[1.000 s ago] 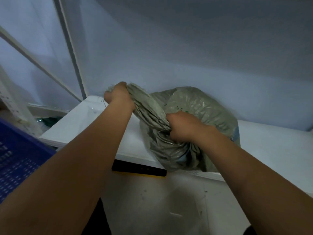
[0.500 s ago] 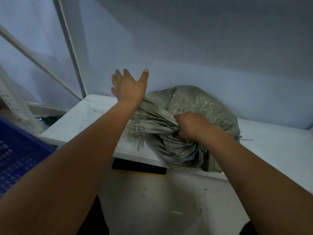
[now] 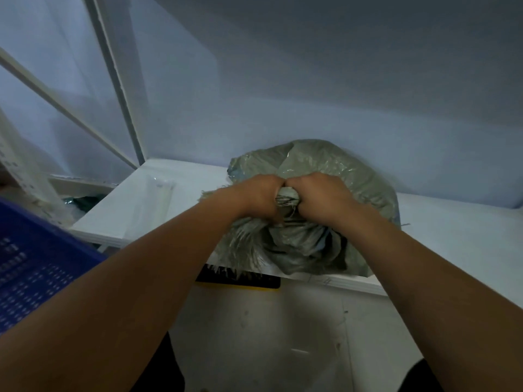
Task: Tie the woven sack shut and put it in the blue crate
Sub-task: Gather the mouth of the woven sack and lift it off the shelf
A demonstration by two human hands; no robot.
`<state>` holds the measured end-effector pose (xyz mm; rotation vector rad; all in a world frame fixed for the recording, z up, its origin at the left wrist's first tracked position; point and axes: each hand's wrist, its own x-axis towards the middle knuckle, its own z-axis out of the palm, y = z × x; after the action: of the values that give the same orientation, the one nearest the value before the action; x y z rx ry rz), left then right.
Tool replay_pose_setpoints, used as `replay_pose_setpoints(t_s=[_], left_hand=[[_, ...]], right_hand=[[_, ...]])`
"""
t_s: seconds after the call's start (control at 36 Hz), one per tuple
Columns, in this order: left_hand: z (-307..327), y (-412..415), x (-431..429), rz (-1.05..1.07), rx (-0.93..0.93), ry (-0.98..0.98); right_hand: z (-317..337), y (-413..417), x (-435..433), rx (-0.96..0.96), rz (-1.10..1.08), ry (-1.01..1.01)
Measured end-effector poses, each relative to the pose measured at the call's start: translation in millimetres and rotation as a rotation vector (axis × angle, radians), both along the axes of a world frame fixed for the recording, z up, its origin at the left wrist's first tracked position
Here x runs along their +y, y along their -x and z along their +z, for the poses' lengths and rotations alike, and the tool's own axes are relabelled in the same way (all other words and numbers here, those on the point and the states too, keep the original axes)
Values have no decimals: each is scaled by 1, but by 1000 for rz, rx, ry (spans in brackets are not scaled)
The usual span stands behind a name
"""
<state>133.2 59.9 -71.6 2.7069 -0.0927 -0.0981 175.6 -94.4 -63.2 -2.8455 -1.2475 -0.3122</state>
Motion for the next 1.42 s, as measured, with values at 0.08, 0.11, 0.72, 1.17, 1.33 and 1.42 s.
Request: replay_pose_setpoints(t_s=[0.08, 0.11, 0.72, 1.17, 1.33, 1.42], left_hand=[[0, -3, 3, 32, -37, -151], [0, -3, 5, 47, -58, -178], [-28, -12, 83, 210, -268, -253], [-27, 5, 106, 480, -165, -204], [-7, -1, 68, 57, -414, -87], [3, -2, 44, -59, -342, -19]], right_hand=[[-2, -1, 4, -14, 7, -43], [-2, -1, 6, -18, 6, -56], [-4, -29, -3, -115, -33, -49], [-17, -45, -27, 4, -220, -47], [-9, -33, -15, -130, -75, 12], [-3, -22, -4, -212, 43, 57]])
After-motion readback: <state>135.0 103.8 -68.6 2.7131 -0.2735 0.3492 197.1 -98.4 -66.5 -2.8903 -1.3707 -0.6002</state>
